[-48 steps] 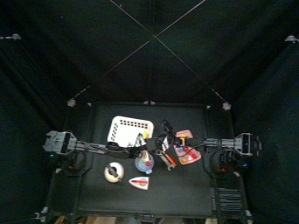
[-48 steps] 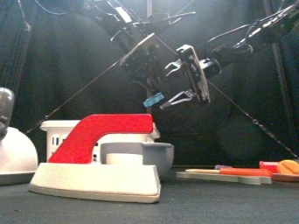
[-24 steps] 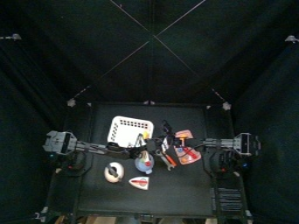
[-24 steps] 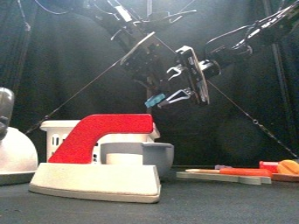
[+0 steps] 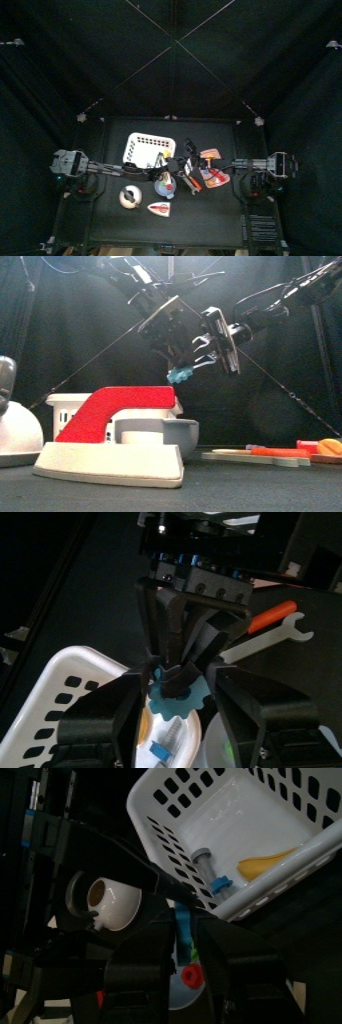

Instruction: Hand over blue gear

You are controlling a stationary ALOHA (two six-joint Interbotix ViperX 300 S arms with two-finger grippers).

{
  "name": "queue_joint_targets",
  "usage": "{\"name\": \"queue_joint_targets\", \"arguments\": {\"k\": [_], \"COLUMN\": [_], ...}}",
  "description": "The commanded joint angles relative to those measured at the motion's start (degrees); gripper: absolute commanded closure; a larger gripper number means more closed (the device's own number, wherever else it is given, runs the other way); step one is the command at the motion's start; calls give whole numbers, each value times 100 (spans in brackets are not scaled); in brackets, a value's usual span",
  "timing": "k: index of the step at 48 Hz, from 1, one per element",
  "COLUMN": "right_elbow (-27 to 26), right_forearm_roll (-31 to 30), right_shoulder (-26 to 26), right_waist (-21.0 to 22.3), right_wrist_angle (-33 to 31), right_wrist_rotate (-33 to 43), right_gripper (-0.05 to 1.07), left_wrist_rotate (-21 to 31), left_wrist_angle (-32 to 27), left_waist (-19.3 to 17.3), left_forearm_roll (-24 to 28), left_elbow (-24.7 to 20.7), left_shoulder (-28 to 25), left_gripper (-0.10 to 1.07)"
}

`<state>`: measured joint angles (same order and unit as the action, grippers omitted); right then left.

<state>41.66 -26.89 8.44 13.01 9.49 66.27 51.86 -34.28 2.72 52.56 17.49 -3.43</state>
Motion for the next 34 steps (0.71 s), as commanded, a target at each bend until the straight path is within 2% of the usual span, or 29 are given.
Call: {"name": "queue_joint_targets", "arguments": {"k": [1,26,34], "right_elbow": [-105,-44,123], "right_forearm_roll": [9,9,35], "right_shoulder": [70,88,185], "right_waist": [9,0,0], "right_wrist_angle": [18,18,0], "right_wrist_rotate": [-9,-9,0], "right_gripper": [44,44,44], "left_wrist_rotate": [18,255,536], "left_wrist_angle": [26,9,18], "left_waist": [-18,-44,-62], "left_forearm_roll": [35,53,62], "left_elbow": [-149,-53,123], "left_shoulder": [62,149,308], "left_gripper": [1,0,0]}}
